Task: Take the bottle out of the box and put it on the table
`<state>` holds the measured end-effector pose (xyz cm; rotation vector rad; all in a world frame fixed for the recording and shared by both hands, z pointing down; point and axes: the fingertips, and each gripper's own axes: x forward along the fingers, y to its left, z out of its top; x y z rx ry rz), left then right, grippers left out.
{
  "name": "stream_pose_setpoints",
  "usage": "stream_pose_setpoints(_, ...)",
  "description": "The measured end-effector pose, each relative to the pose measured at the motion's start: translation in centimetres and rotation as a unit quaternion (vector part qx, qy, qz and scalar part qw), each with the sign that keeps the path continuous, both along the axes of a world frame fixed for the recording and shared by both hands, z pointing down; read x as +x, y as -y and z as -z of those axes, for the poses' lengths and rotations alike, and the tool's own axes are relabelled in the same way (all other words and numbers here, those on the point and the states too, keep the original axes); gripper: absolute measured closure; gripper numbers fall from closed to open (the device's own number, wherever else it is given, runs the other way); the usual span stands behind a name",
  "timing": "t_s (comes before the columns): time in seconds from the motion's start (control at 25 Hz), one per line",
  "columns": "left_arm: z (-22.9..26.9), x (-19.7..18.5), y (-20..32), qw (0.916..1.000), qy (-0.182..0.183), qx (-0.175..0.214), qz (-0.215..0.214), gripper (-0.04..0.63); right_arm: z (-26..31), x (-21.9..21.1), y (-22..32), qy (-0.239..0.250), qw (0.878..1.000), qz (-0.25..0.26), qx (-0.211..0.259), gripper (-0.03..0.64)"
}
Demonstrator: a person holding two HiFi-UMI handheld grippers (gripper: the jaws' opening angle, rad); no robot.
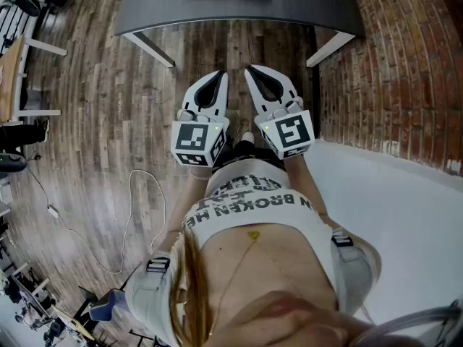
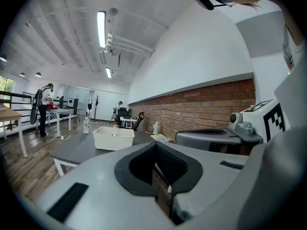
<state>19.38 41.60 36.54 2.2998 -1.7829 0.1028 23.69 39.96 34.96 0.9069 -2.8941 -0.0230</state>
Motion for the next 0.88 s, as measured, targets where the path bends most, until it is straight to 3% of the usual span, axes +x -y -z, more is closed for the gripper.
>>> stream_pose_setpoints(0.44,-0.5,-0.1,2.0,0.9999,-0.006,0.012,0.005,0.589,-1.0,0.6,2.7,0.001,1.0,-0.011,0.0,0.607)
stream_pose_setpoints(0.88,-0.3,-5.2,11.6,0.9992,-0.023,0.019,-0.027,0.589,-0.4,-4.9,11.1,0.001,1.0,-0.021,0.008,0.607)
